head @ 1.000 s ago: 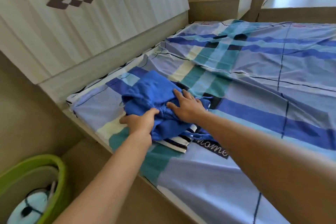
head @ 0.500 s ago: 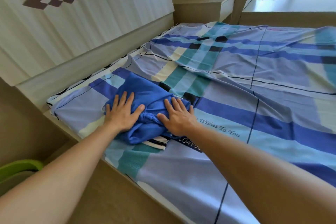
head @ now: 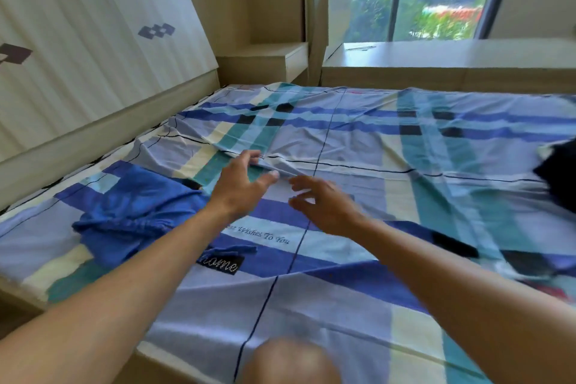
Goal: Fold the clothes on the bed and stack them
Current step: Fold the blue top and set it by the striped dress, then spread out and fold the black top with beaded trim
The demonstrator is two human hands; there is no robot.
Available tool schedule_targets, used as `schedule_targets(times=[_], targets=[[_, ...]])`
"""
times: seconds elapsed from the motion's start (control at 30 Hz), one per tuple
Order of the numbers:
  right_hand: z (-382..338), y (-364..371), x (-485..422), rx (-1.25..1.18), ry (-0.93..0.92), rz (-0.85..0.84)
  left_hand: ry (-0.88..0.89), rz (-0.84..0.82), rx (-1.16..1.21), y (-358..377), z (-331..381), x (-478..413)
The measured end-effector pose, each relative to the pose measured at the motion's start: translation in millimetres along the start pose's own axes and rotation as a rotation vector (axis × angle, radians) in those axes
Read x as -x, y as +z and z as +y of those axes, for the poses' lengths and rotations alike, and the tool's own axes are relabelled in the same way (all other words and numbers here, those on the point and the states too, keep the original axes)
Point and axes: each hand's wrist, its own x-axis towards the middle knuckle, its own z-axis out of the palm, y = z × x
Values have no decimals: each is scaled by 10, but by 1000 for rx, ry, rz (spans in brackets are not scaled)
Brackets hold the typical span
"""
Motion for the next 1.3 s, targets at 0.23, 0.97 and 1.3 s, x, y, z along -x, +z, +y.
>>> schedule_targets(times=[0.23, 0.97, 1.3], targets=[[644, -1437, 1020, -186, 154, 319, 189, -174, 267, 990, 1157, 202], [1403, -2820, 2535, 319, 517, 449, 459, -535, 382, 2298, 1689, 753], [1819, -3380, 3500, 626, 1380, 56, 489, -571, 322, 2343, 1476, 617]])
